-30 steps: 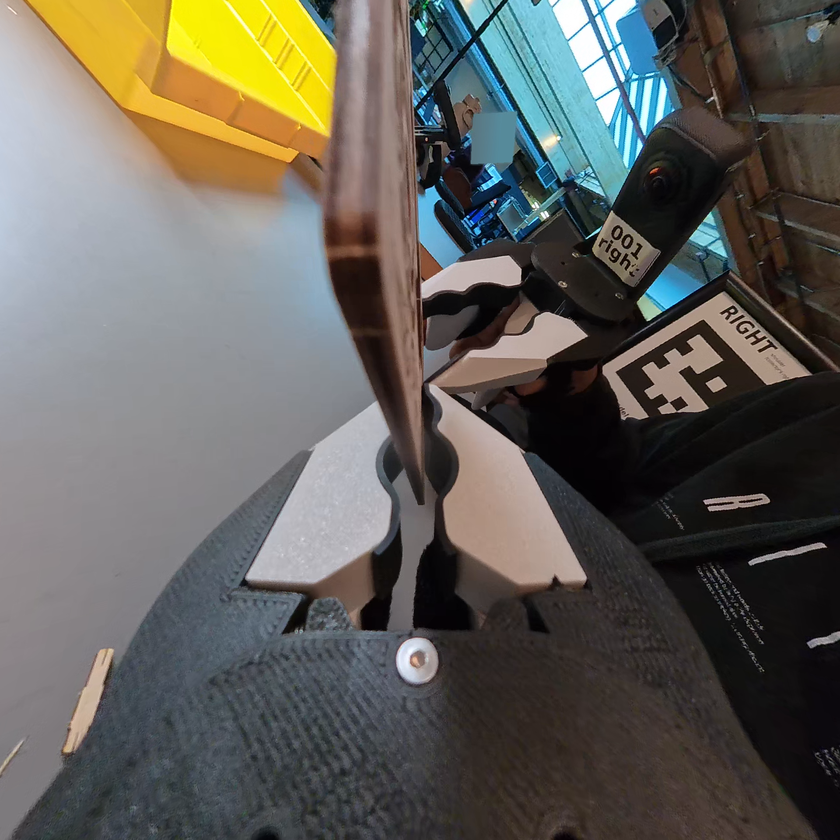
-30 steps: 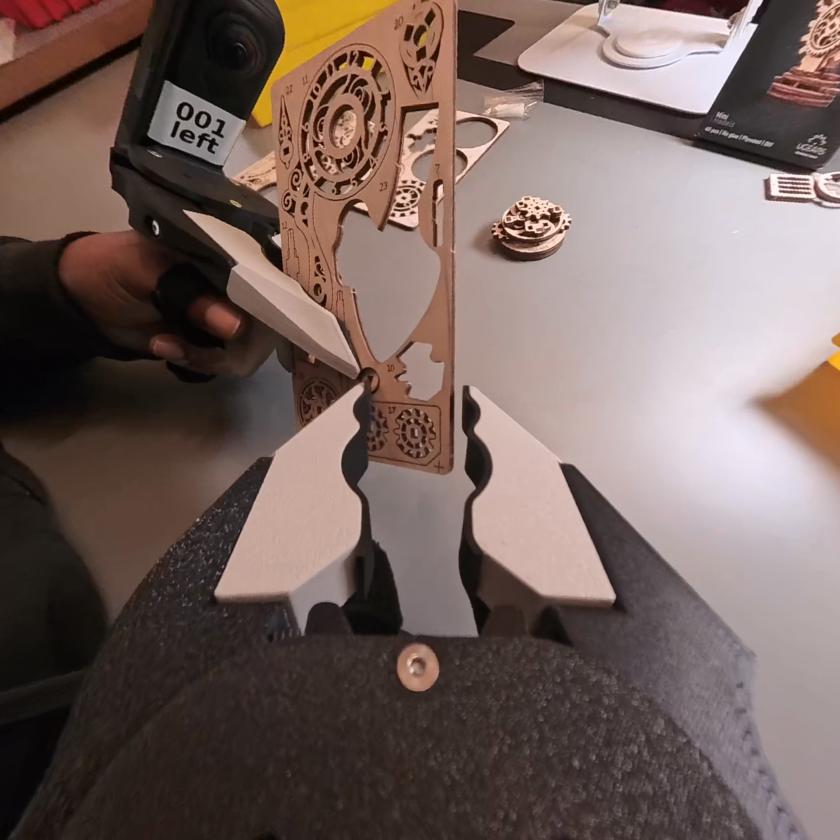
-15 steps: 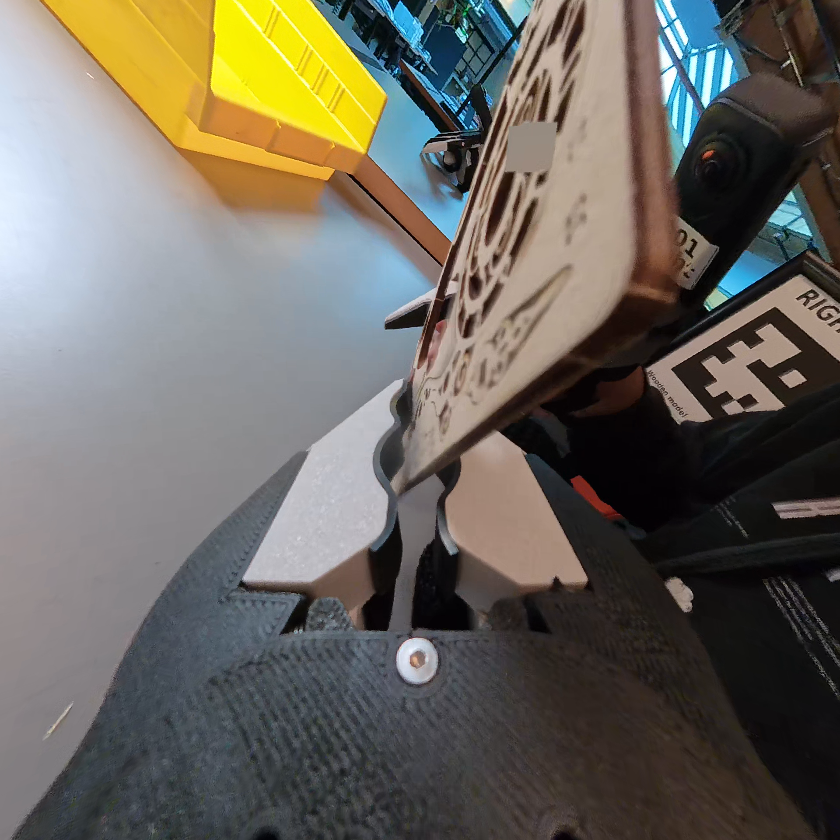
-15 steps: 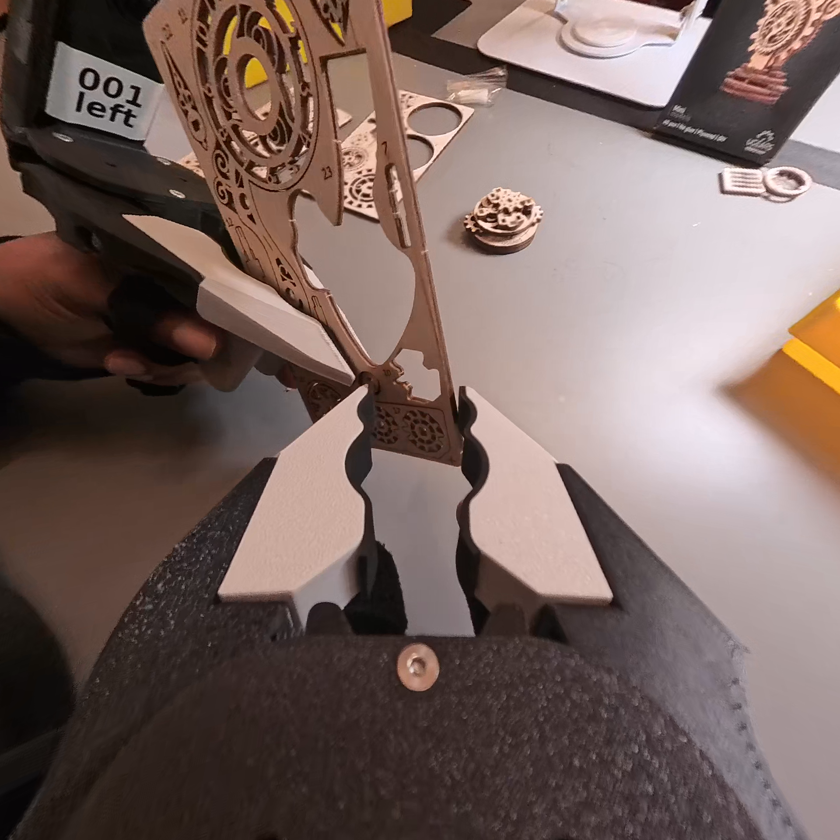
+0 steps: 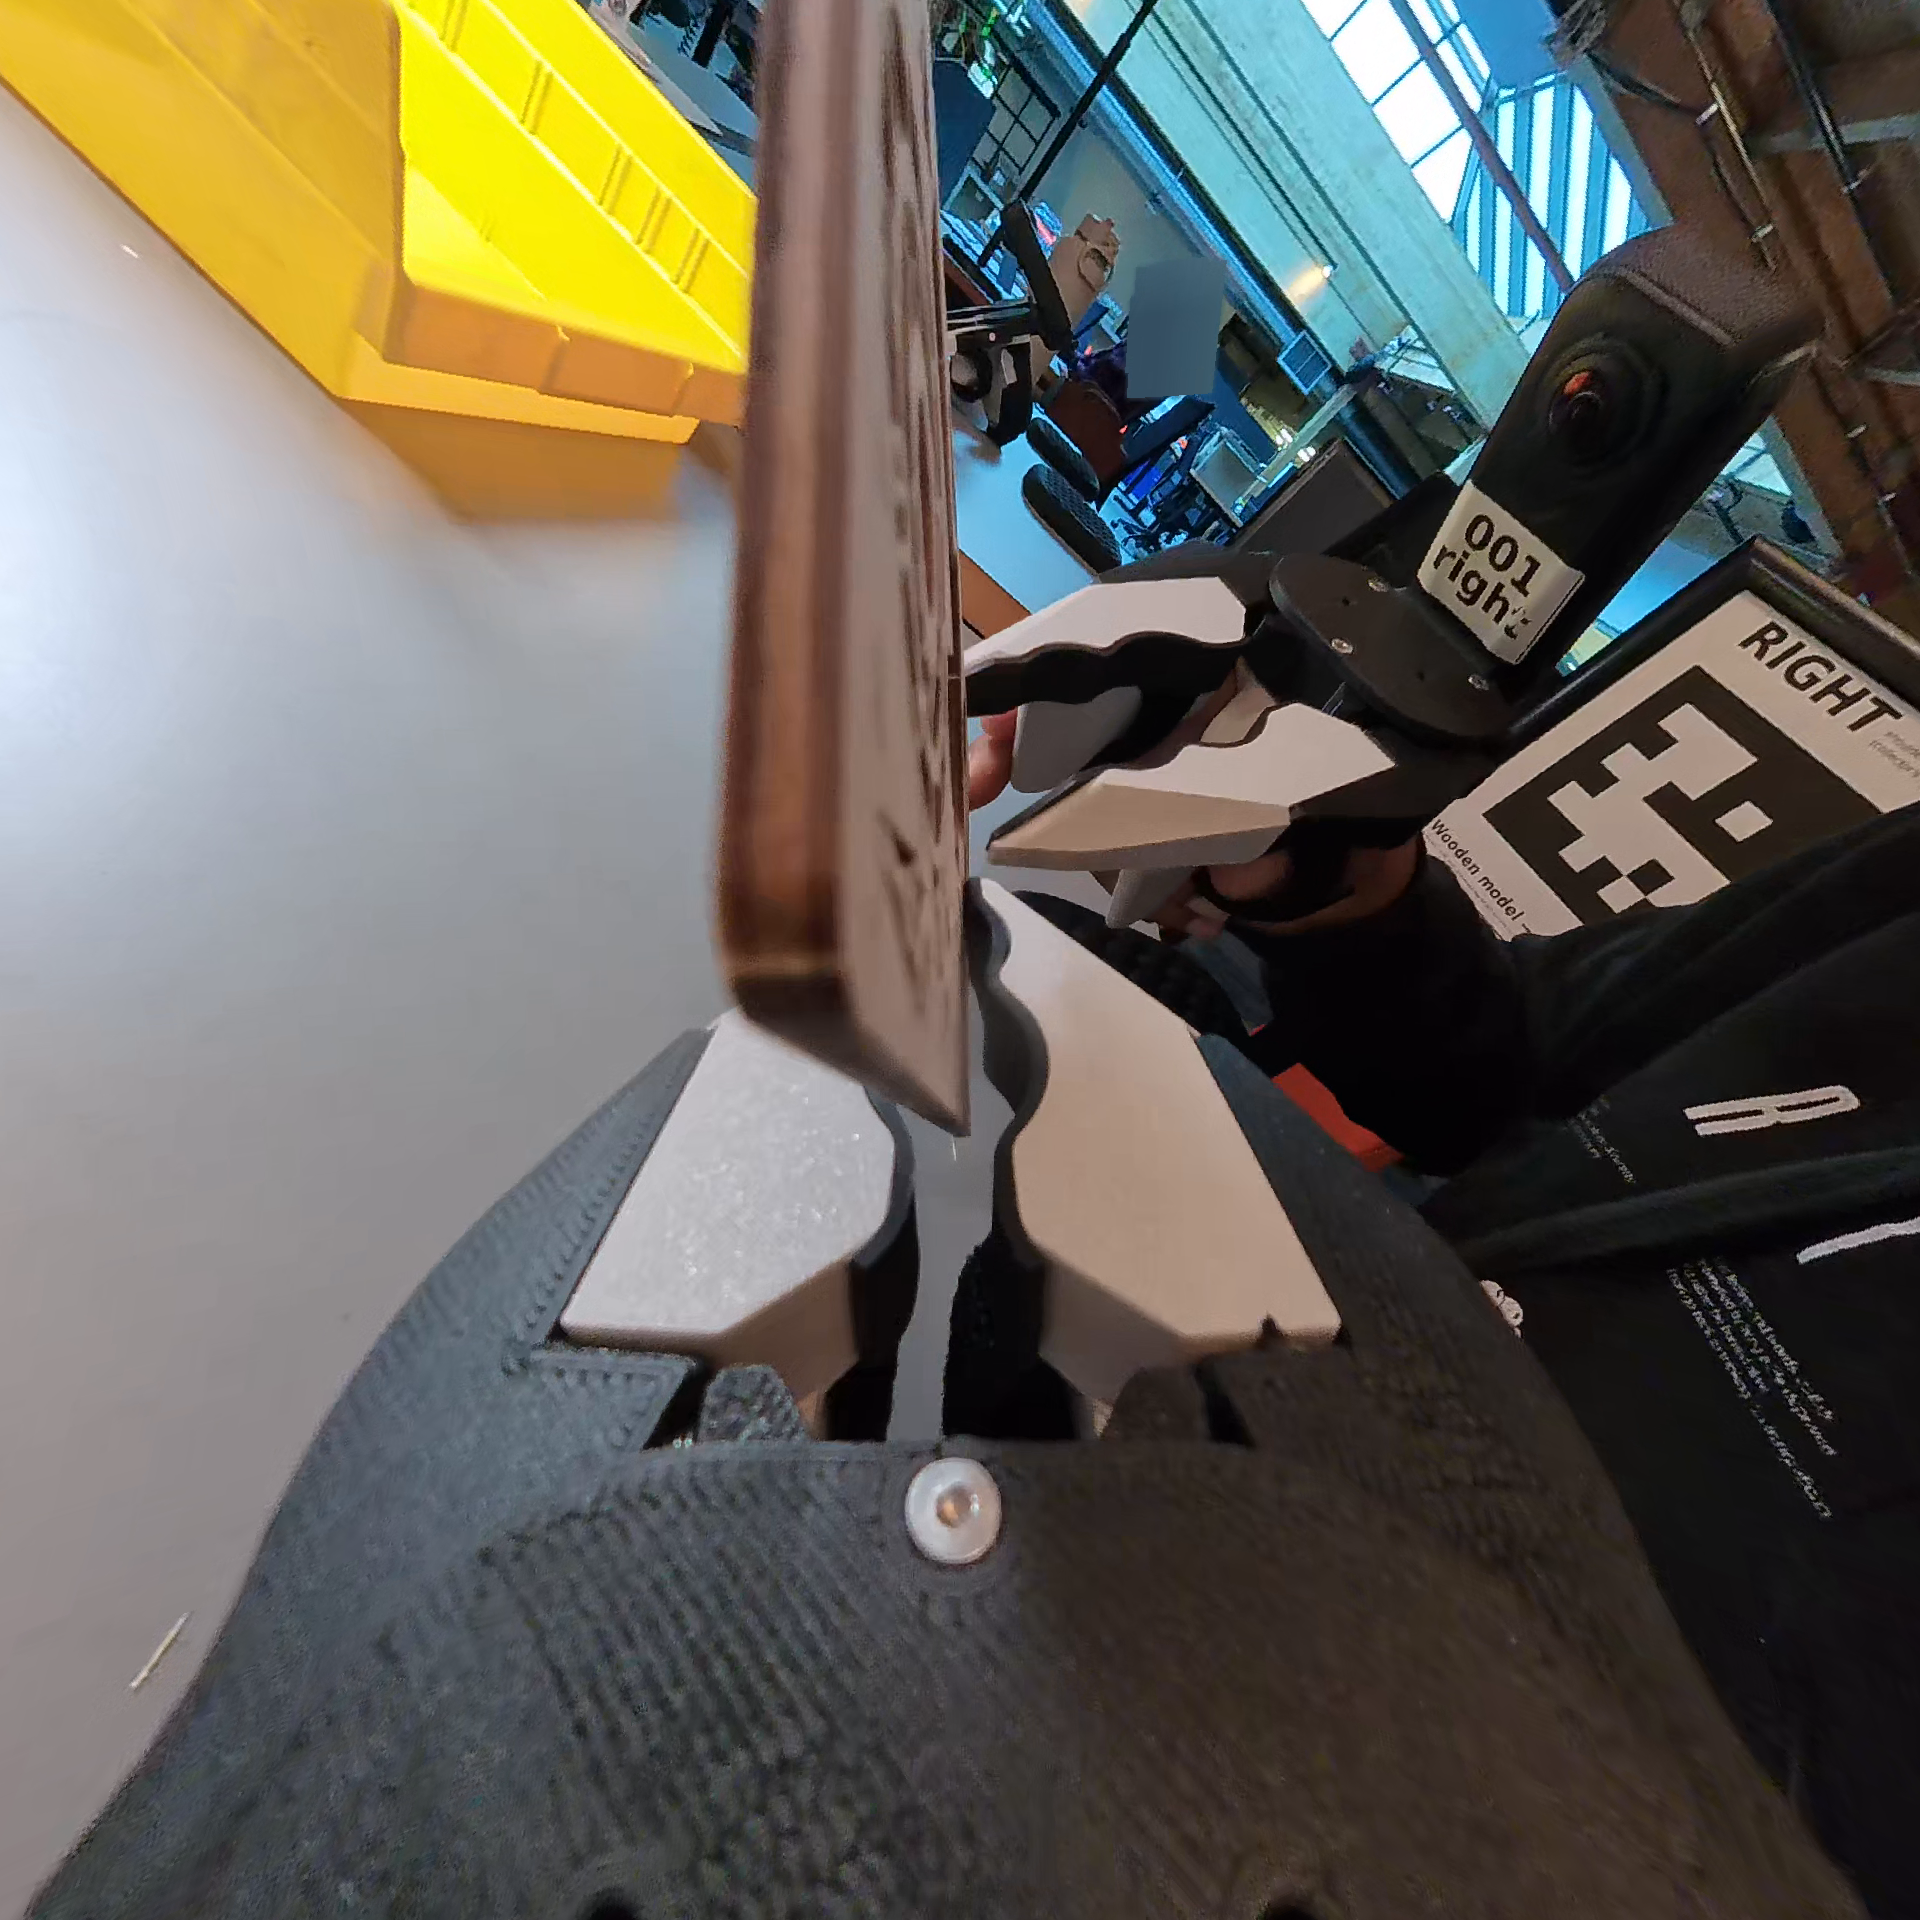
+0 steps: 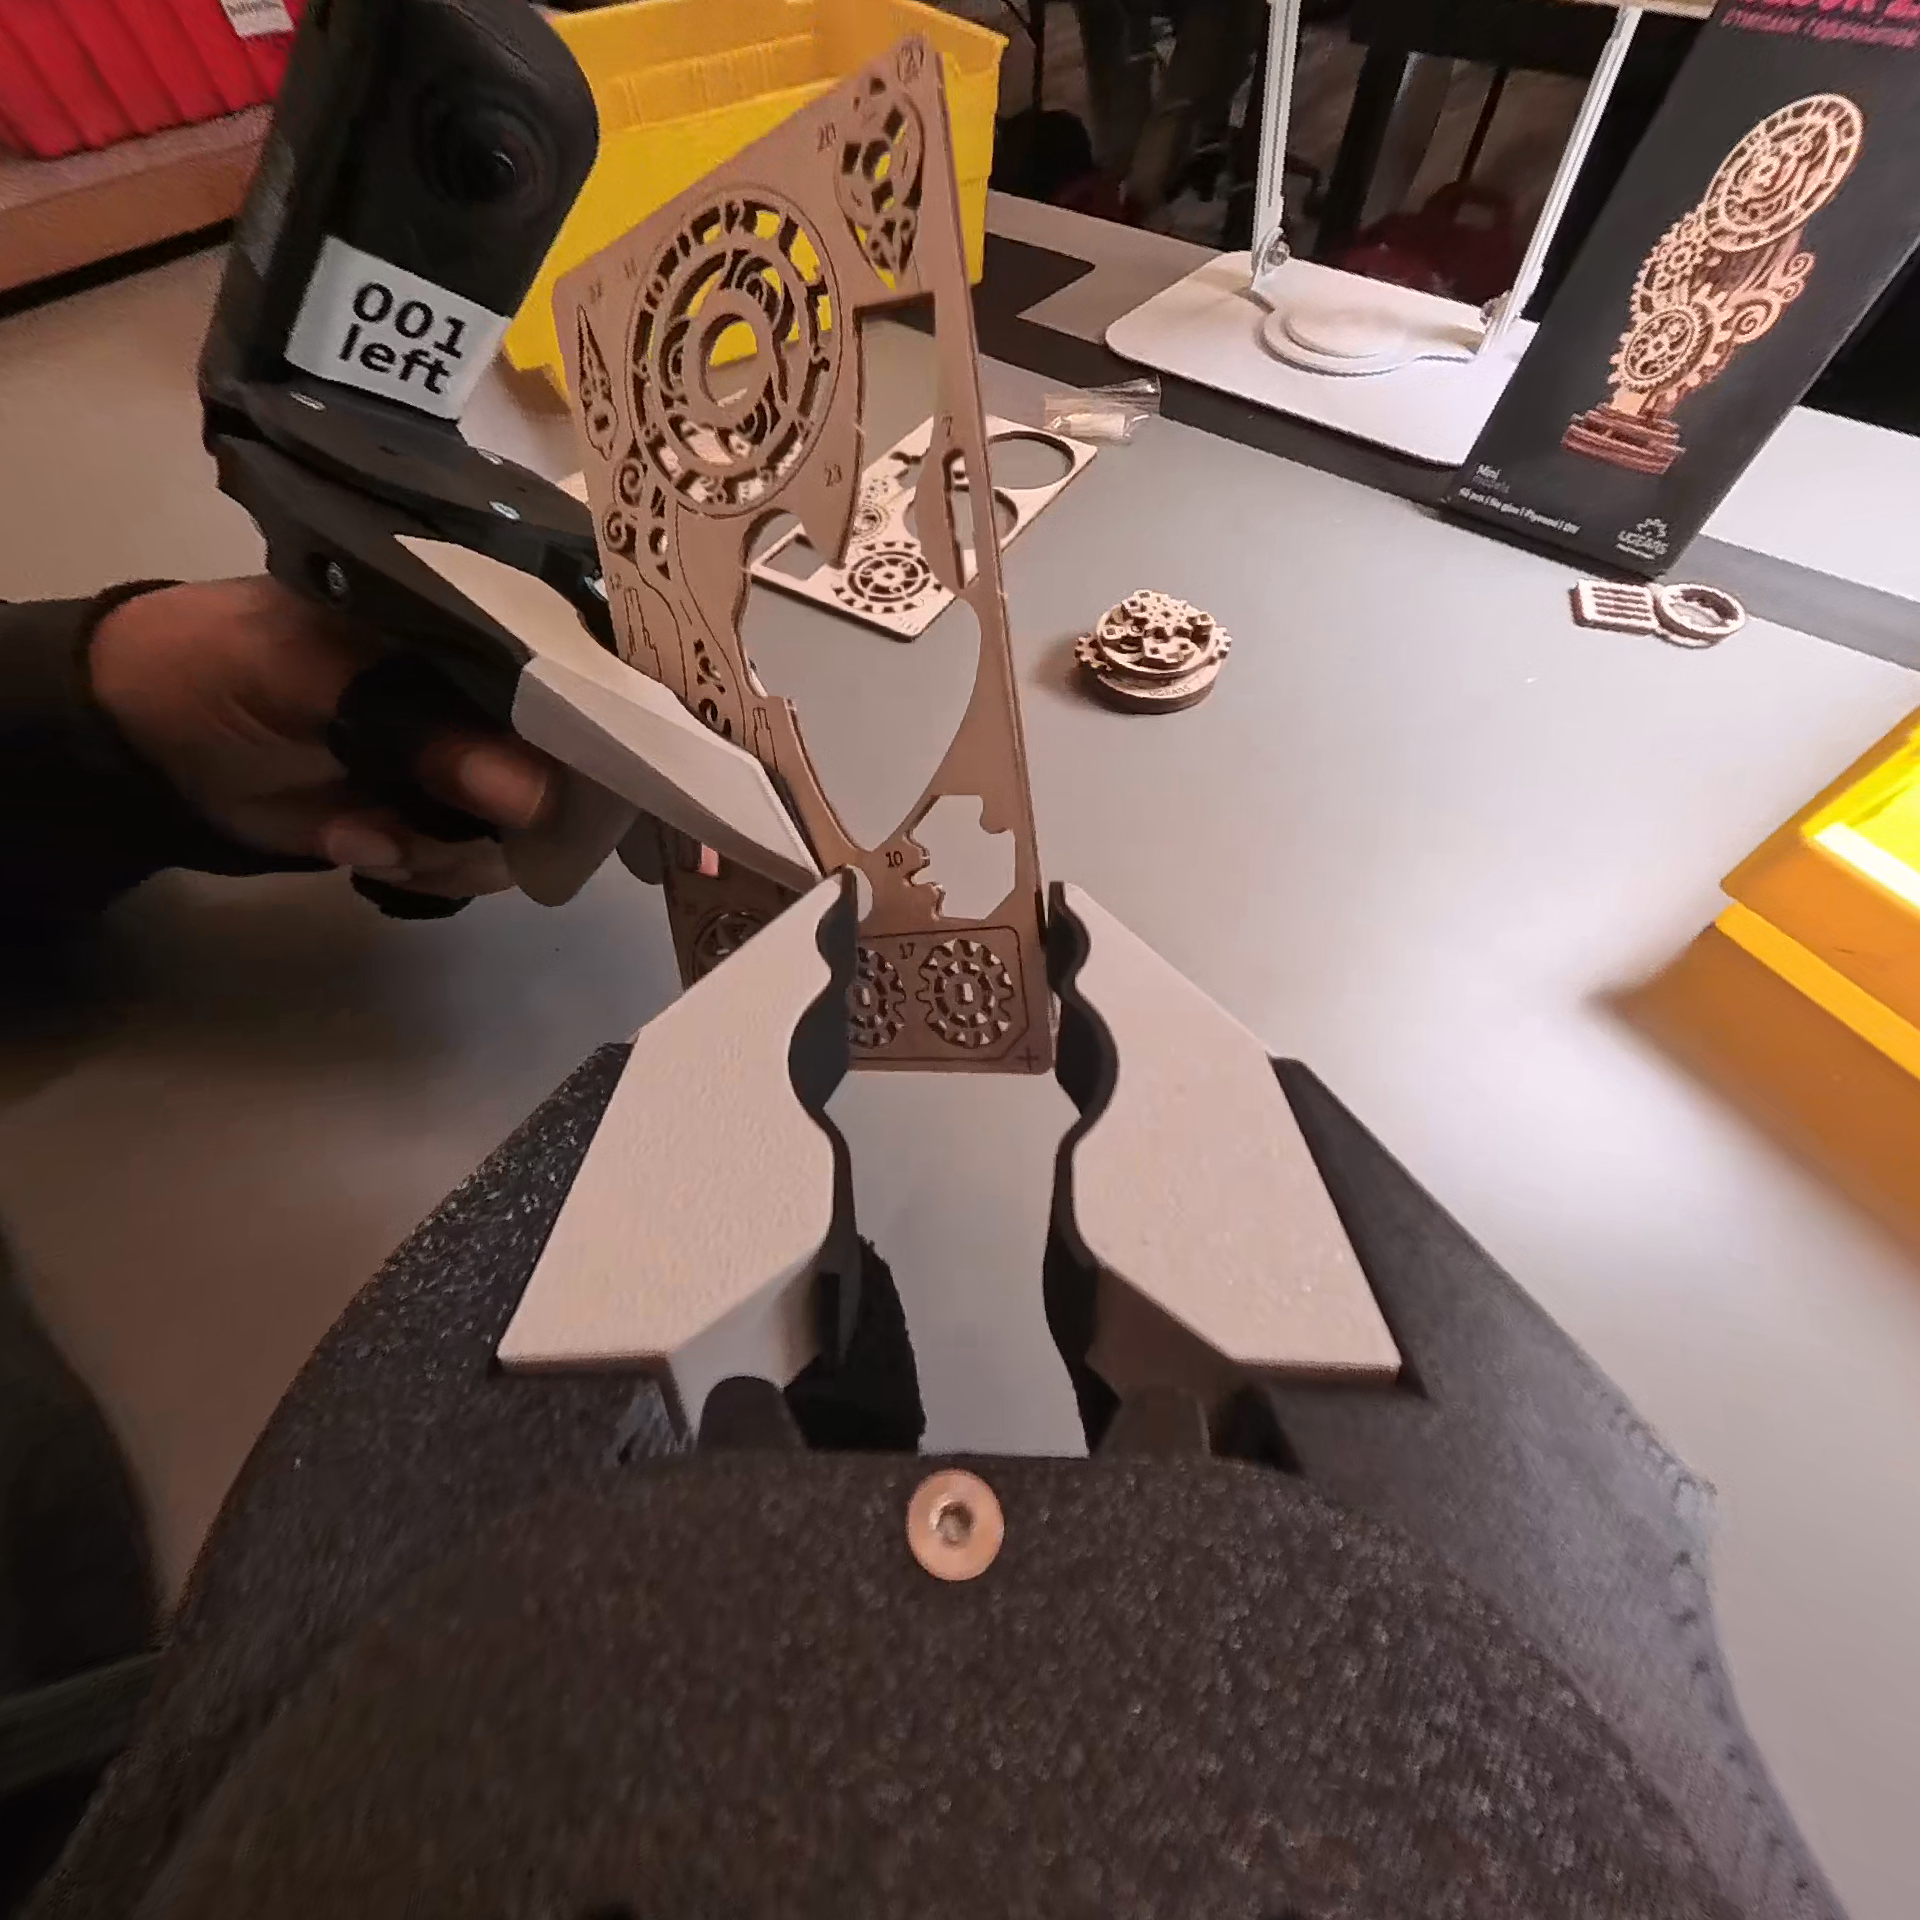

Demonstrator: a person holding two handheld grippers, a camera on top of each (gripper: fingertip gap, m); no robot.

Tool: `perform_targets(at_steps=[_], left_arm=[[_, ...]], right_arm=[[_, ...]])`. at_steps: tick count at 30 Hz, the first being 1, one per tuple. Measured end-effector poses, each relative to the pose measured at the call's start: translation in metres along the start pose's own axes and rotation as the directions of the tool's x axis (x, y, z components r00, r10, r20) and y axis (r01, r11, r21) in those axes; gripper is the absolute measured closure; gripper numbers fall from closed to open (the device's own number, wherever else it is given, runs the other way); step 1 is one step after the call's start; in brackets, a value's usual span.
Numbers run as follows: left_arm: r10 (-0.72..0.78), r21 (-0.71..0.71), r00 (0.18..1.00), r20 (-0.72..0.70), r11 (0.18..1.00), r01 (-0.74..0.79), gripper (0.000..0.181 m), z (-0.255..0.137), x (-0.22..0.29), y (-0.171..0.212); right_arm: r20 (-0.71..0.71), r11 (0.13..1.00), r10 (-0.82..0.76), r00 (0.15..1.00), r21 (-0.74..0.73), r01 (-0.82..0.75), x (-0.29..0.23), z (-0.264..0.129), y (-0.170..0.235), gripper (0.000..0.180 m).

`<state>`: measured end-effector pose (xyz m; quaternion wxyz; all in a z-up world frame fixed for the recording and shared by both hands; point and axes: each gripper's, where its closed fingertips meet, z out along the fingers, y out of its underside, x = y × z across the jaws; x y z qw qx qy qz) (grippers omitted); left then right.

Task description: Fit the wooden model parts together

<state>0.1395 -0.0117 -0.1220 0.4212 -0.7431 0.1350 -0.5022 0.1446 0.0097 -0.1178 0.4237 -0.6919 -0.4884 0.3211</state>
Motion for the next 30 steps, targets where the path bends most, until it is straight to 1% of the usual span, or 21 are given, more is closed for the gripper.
perform_targets(at_steps=[9,16,19,21,25,27,30], left_arm=[[-0.022,0.008,1.000,0.013,1.000,0.022,0.179,-0.007,-0.003,0.001],[-0.025,0.014,0.996,0.085,1.000,0.024,0.179,-0.034,-0.017,0.001],[-0.053,-0.039,0.990,0.131,0.997,0.059,0.180,-0.055,-0.030,0.009],[-0.098,-0.091,0.984,0.146,0.990,0.112,0.180,-0.074,-0.037,0.016],[-0.179,-0.120,0.973,0.147,0.973,0.197,0.179,-0.119,-0.035,0.024],[-0.195,-0.167,0.970,0.147,0.962,0.218,0.179,-0.143,-0.027,0.036],[-0.235,-0.211,0.956,0.175,0.939,0.270,0.179,-0.177,-0.023,0.060]], right_arm=[[0.037,1.000,-0.001,0.999,0.014,0.001,-0.005,-0.001,-0.006,0.145],[0.071,0.999,0.021,0.997,0.045,-0.024,-0.008,0.002,-0.013,0.145],[0.081,0.997,0.043,0.996,0.056,-0.048,-0.008,-0.001,-0.014,0.145],[0.093,0.996,0.058,0.994,0.059,-0.064,-0.011,-0.005,-0.013,0.145],[0.105,0.996,0.044,0.993,0.071,-0.052,-0.022,-0.018,-0.016,0.144],[0.104,0.996,0.029,0.994,0.076,-0.037,-0.027,-0.024,-0.016,0.145],[0.143,0.995,0.029,0.989,0.087,-0.042,-0.040,-0.031,-0.014,0.145]])
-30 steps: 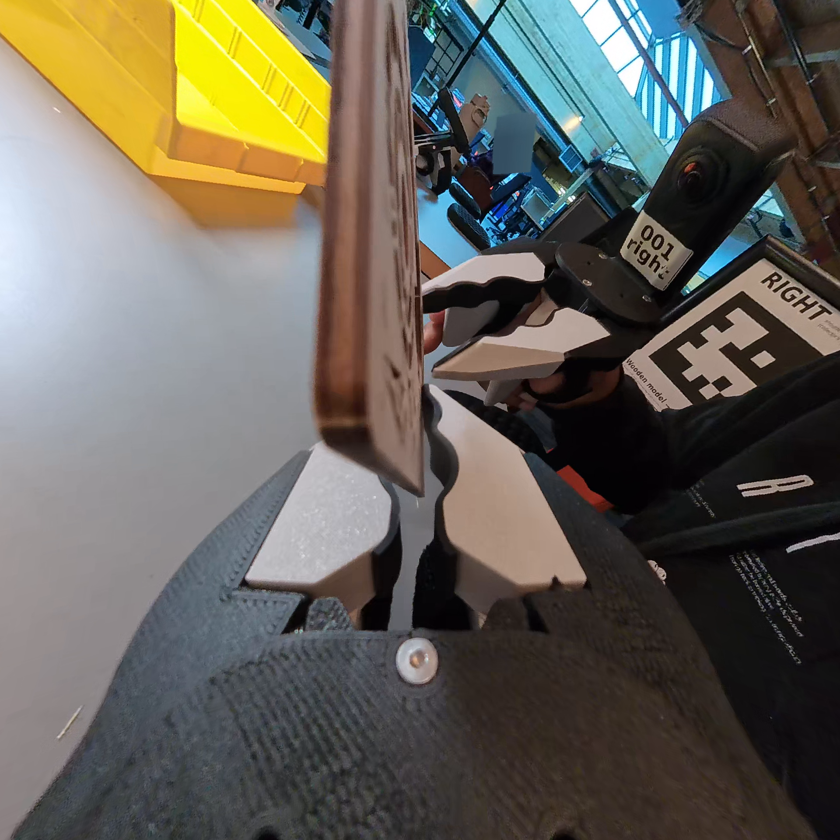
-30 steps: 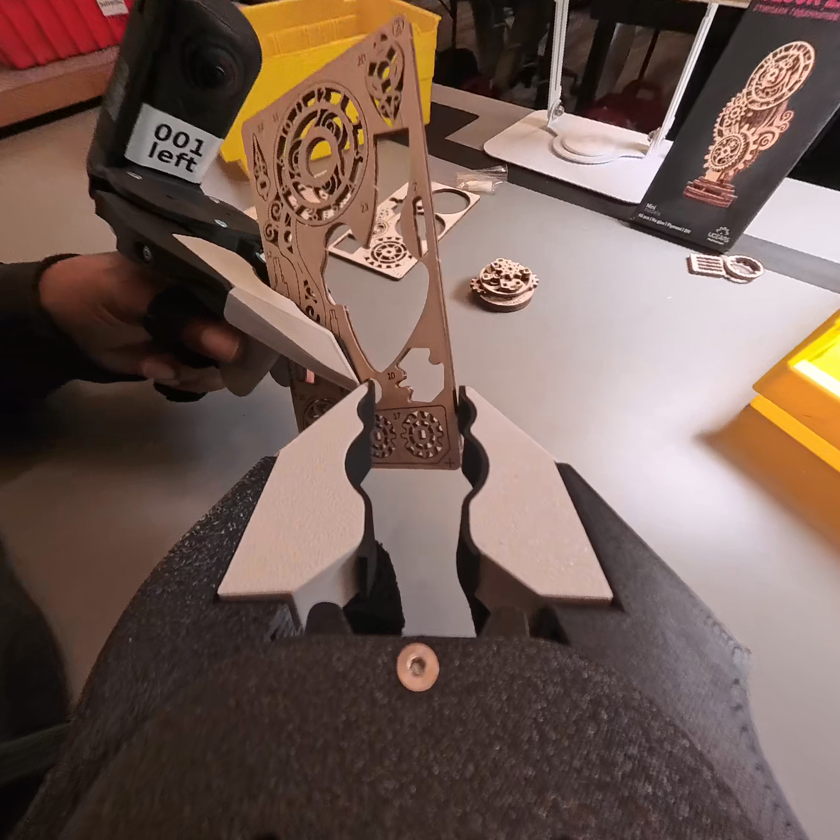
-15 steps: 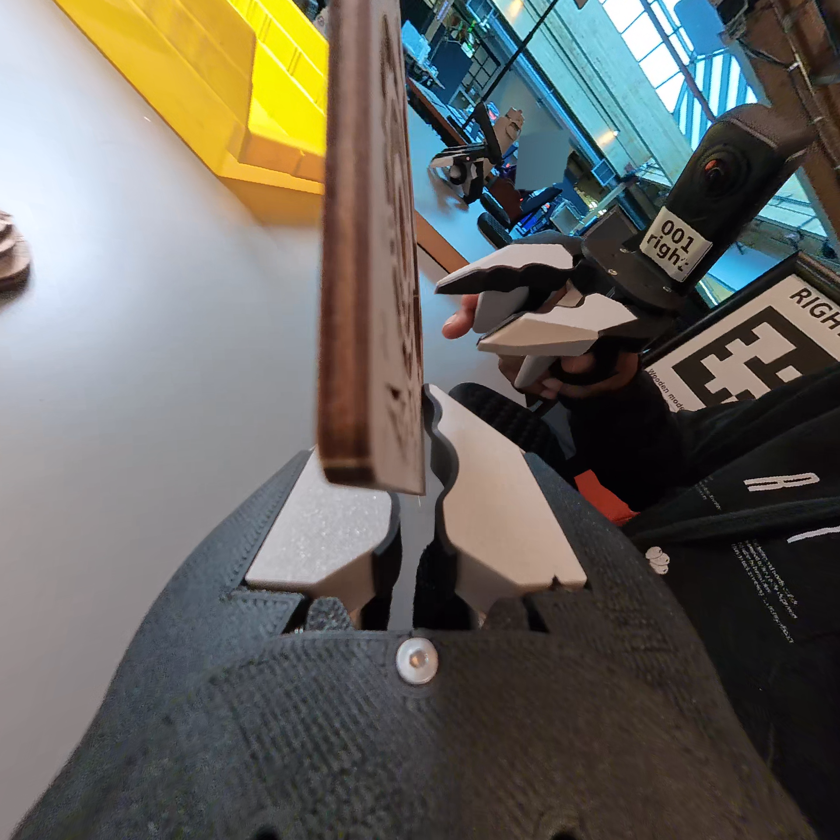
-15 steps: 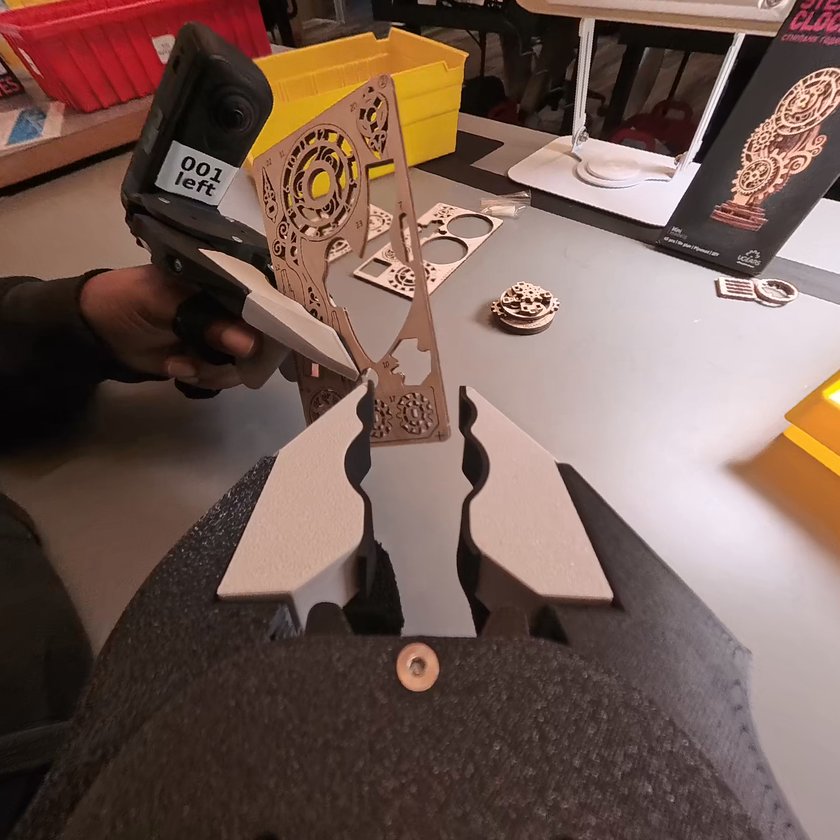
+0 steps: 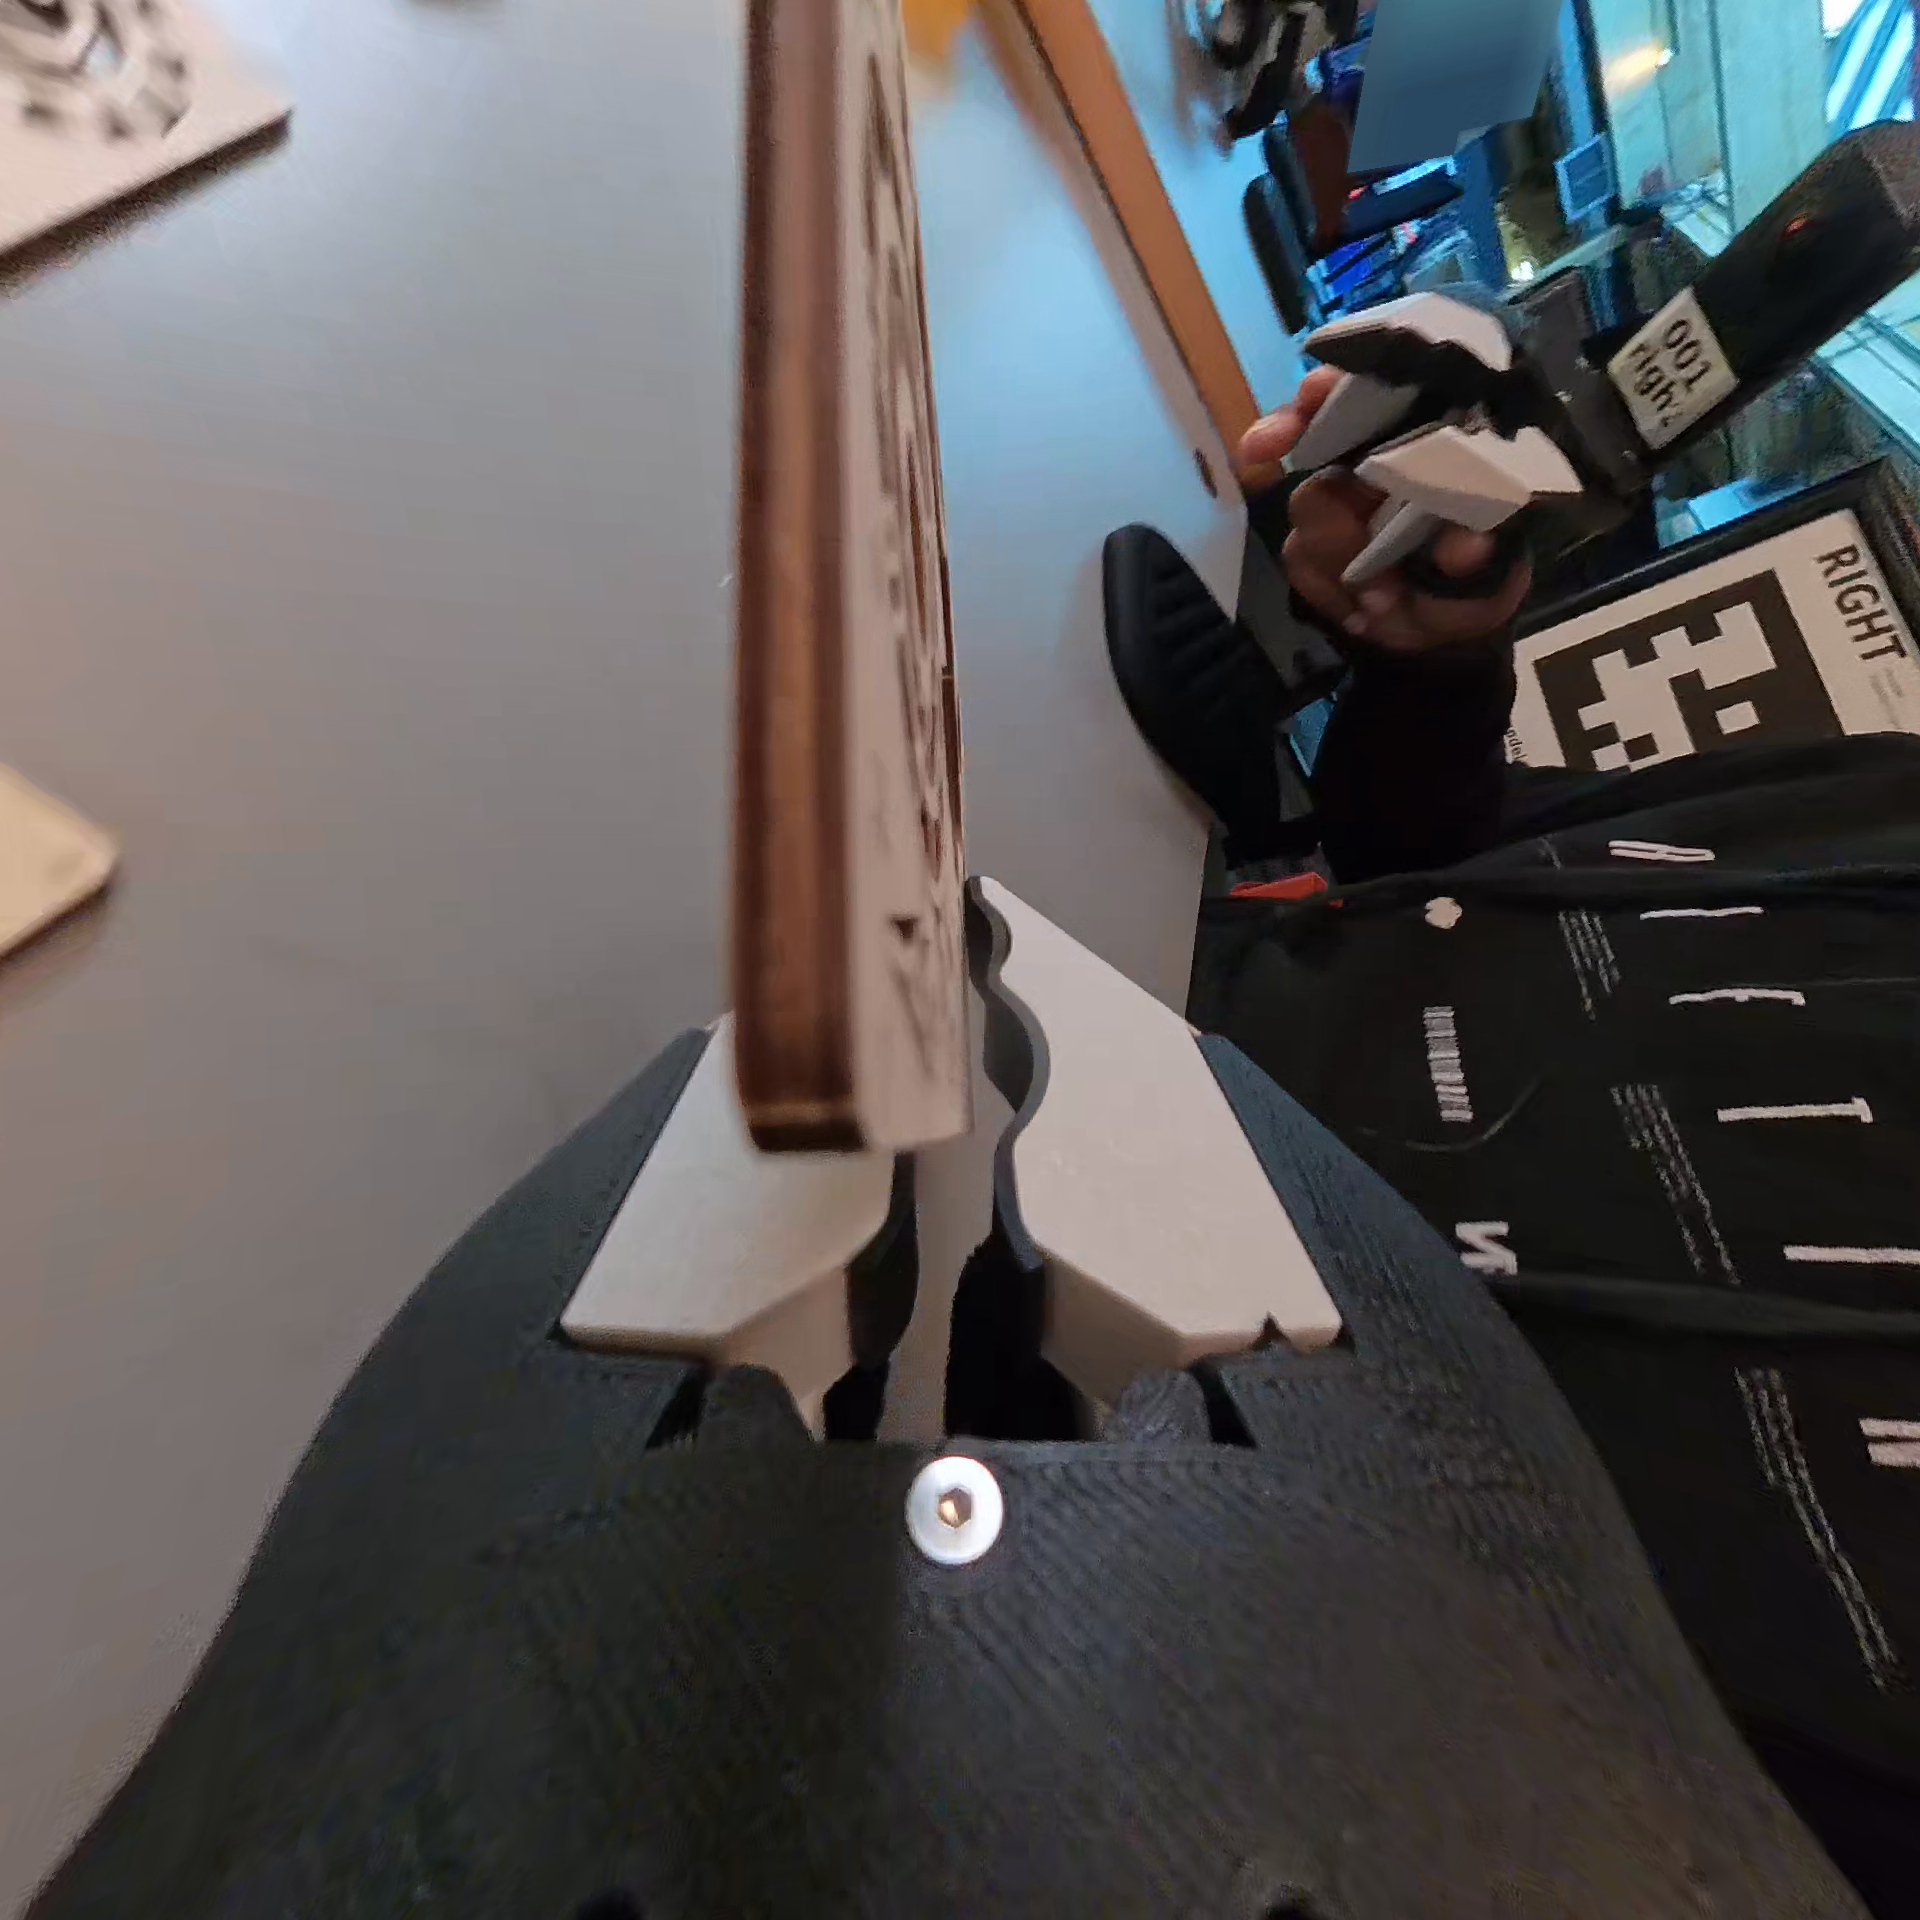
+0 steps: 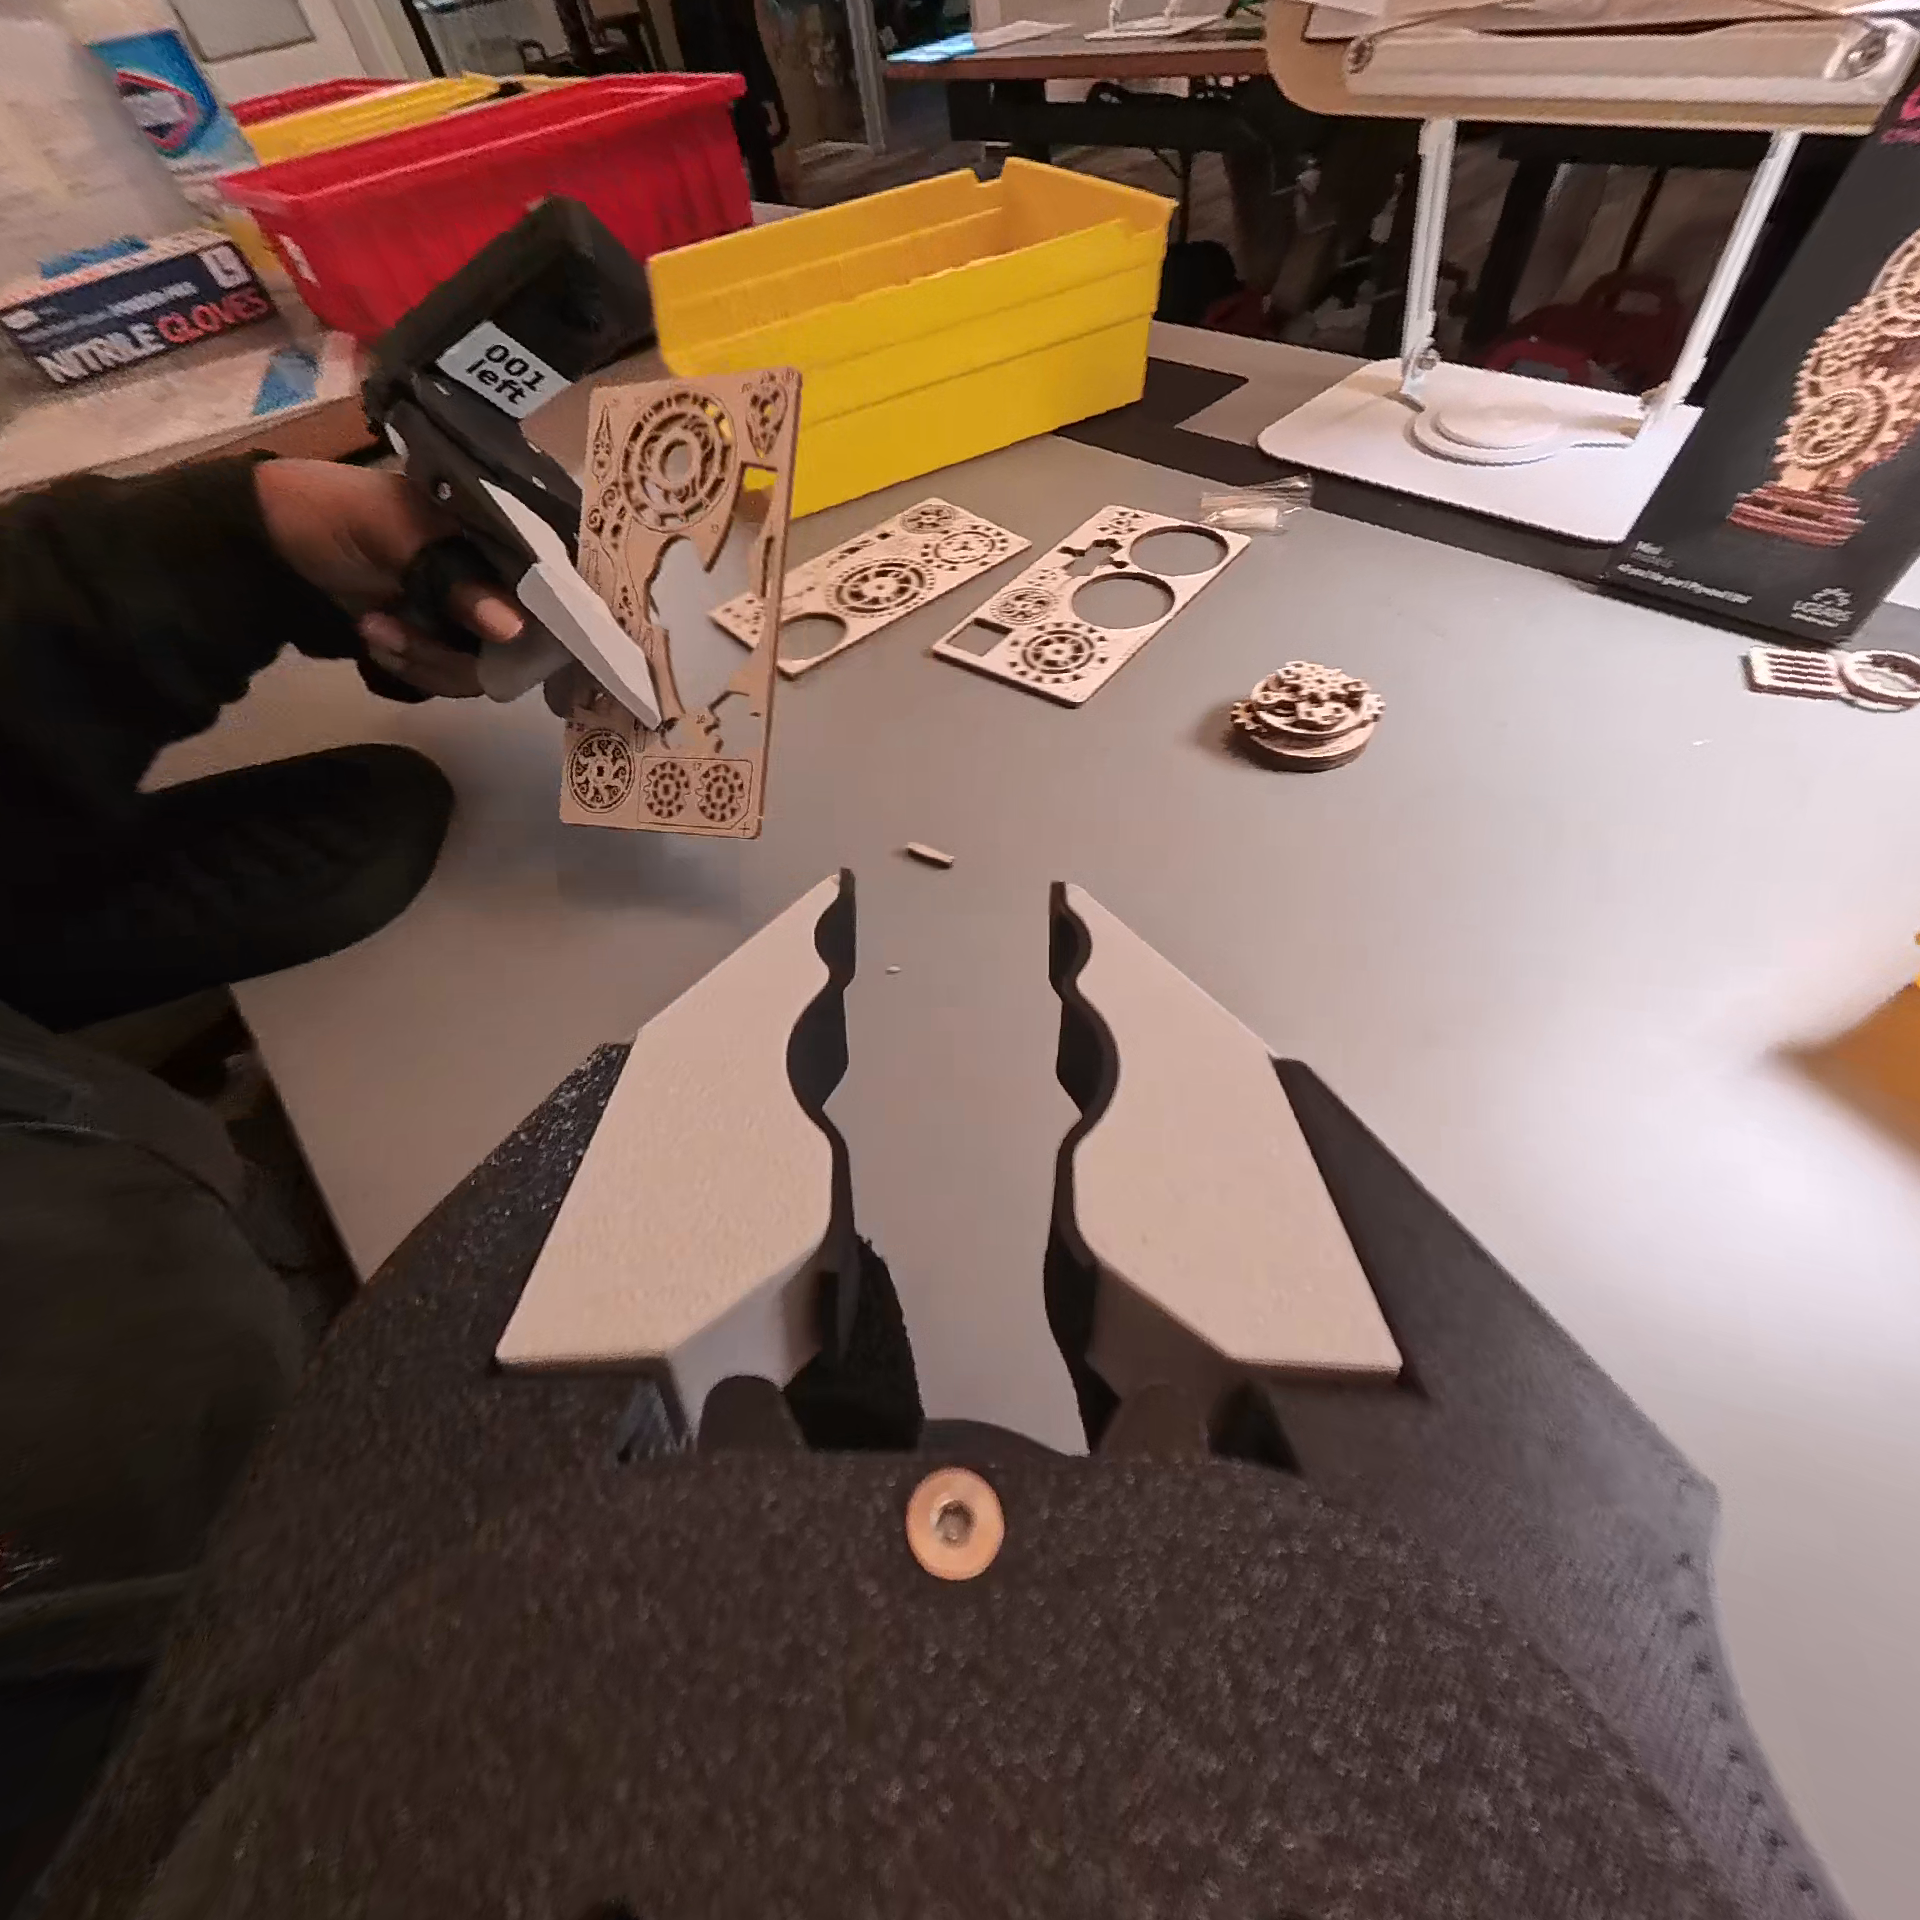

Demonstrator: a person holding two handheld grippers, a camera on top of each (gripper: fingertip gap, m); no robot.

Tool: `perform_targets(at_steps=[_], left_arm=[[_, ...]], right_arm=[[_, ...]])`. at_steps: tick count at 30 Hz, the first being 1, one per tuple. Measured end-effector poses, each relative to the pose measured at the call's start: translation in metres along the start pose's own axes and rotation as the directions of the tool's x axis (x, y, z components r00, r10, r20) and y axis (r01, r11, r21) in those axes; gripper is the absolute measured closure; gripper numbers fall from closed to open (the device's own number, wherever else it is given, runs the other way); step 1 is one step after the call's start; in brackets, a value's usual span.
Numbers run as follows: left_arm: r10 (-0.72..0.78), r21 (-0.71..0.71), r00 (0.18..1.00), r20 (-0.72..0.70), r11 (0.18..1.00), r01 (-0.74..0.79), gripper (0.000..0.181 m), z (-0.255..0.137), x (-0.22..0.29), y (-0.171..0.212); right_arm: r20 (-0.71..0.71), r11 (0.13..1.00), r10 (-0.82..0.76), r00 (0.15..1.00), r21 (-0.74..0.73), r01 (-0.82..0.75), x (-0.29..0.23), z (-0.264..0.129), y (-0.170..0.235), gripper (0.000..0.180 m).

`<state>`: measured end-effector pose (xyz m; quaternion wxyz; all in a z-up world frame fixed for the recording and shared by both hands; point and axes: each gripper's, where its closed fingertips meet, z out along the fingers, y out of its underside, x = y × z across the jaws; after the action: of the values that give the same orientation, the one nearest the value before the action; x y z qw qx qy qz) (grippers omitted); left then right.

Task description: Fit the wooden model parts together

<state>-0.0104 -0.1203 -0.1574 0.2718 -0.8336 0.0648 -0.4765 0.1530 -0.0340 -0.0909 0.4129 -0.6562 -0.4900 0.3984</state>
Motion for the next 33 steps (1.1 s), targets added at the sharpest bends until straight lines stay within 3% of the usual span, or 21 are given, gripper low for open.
perform_targets(at_steps=[5,11,13,18,21,25,27,30,33], left_arm=[[-0.046,-0.124,0.997,0.055,0.991,0.053,0.176,-0.014,-0.019,0.034],[0.035,-0.245,0.986,0.161,0.970,0.006,0.144,-0.014,-0.037,0.034],[0.074,-0.247,0.971,0.228,0.969,-0.016,0.125,-0.020,-0.039,0.029],[0.104,-0.101,0.927,0.361,0.992,-0.072,0.101,-0.037,-0.027,0.020],[0.141,0.041,0.878,0.458,0.983,-0.179,0.099,-0.045,-0.007,0.018],[0.180,0.213,0.765,0.618,0.899,-0.383,0.096,-0.055,0.026,0.020],[0.188,0.300,0.749,0.635,0.833,-0.464,0.099,-0.051,0.059,0.030],[0.218,0.414,0.714,0.665,0.688,-0.596,0.106,-0.038,0.129,0.055],[0.246,0.406,0.596,0.764,0.534,-0.742,0.118,-0.027,0.195,0.097]], right_arm=[[0.003,0.999,-0.031,1.000,0.008,0.031,-0.008,-0.004,0.003,0.146],[-0.026,0.999,0.045,0.999,0.022,-0.045,0.005,-0.004,0.009,0.146],[-0.004,0.994,0.109,0.994,0.032,-0.109,0.002,-0.007,0.005,0.146],[0.012,0.993,0.088,0.996,0.081,-0.089,-0.013,-0.025,-0.017,0.146],[0.017,0.986,0.056,0.998,0.155,-0.058,-0.030,-0.041,-0.029,0.147],[-0.036,0.972,0.038,0.999,0.232,-0.029,-0.047,-0.062,-0.020,0.146],[-0.079,0.966,0.043,0.996,0.258,-0.021,-0.057,-0.076,-0.010,0.144],[-0.151,0.962,0.016,0.988,0.271,0.026,-0.082,-0.110,0.008,0.141],[-0.179,0.958,-0.004,0.984,0.282,0.056,-0.120,-0.154,0.029,0.135]])
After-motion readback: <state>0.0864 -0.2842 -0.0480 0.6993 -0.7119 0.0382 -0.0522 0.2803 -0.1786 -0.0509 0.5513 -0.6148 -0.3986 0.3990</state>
